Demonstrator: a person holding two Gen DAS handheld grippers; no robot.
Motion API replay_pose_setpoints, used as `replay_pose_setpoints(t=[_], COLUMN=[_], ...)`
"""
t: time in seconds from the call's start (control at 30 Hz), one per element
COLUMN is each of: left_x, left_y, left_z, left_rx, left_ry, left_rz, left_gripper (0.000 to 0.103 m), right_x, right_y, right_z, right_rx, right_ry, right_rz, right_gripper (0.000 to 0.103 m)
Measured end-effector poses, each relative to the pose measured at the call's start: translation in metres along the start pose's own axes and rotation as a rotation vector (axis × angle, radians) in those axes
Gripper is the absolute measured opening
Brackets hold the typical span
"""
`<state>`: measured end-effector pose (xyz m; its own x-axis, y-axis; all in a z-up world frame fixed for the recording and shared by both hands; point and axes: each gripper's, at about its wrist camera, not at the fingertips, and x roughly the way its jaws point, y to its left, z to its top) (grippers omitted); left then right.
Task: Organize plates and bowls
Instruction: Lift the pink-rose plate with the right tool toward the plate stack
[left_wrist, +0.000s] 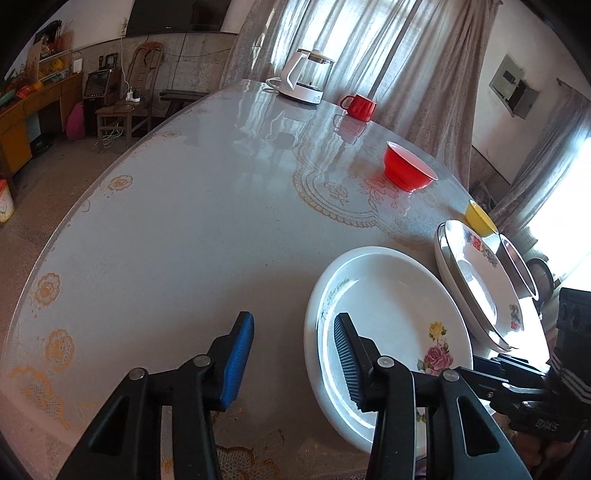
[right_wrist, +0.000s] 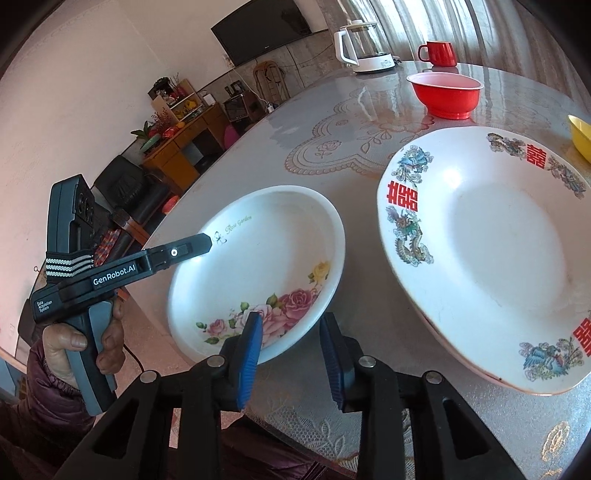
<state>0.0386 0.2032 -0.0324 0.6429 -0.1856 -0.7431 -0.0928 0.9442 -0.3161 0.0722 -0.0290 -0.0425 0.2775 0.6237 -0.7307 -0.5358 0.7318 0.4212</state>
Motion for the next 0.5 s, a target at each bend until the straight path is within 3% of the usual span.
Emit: replay_pose_setpoints(t=[0.1, 0.23, 0.3, 0.5], left_x=[0.003, 0.01, 0.009, 0.006], left_y=[-0.005, -0.021, -0.025, -0.02], left_z=[0.002, -0.002, -0.004, -0.007], left_rx=[0.021, 0.102, 0.12, 0.075], left_ry=[0.002, -0.005, -0.022, -0.04], left_rz=[-0.005, 0.021, 0.054, 0.072], left_gripper=[0.045, 0.027, 0.027, 0.023], right_x=[0.005, 0.006, 0.006, 0.007], right_y=[-0.001, 0.002, 0.004, 0.007], right_z=[0.003, 0.003, 0.003, 0.004], right_rx=[0.013, -0.006, -0.022, -0.048], right_ry=[0.0, -0.011, -0.02, -0.014], right_rz=[-0.008, -0.03, -0.044, -0.059], right_gripper=[0.03, 0.03, 0.03, 0.032])
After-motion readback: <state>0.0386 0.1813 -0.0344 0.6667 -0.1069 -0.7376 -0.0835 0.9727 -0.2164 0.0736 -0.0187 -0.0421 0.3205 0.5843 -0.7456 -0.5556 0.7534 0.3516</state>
